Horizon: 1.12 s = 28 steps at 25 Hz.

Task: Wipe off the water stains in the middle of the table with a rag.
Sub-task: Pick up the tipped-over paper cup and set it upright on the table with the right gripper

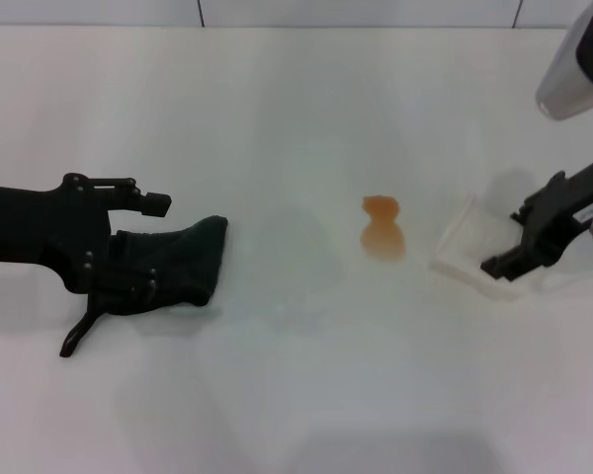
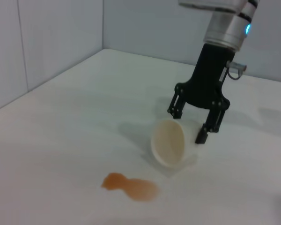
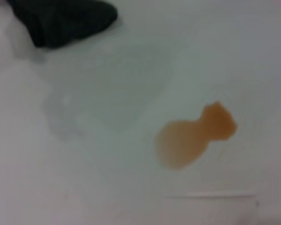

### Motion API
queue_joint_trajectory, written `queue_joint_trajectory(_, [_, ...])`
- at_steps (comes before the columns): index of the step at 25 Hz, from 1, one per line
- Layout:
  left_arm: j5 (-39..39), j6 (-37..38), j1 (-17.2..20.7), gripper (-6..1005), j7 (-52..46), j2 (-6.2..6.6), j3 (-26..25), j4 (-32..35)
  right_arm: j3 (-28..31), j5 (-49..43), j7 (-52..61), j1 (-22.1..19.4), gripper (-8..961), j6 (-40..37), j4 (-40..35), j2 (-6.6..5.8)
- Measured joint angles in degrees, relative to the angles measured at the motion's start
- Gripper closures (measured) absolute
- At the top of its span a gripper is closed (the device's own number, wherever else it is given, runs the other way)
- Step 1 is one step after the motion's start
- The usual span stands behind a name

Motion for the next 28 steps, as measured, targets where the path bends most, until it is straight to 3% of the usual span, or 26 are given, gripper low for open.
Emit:
queue_joint_trajectory(6, [0.00, -0.59, 0.50, 121, 1.08, -0.19, -0.16, -0.15, 2.70, 0.44, -0.31, -1.42, 291, 2.22, -1.87, 0.01])
queue_joint_trajectory(14, [-0.21, -1.58, 1.18, 121, 2.89, -0.62, -0.28, -0.28, 3.30, 3.93, -1.72, -5.83, 352, 10.70, -1.43, -0.06])
queue_joint_trajectory(19, [-0.24, -1.92, 1.19, 121, 4.40, -0.76, -0.37, -0.79, 3.62, 10.35, -5.09, -9.44, 353, 17.18, -0.58, -0.17])
queue_joint_trajectory(28, [-0.16, -2.44, 1.33, 121, 5.17, -0.77, -0.34, -1.11, 8.25, 23.76, -16.08, -13.83, 355, 21.87, 2.99, -0.11])
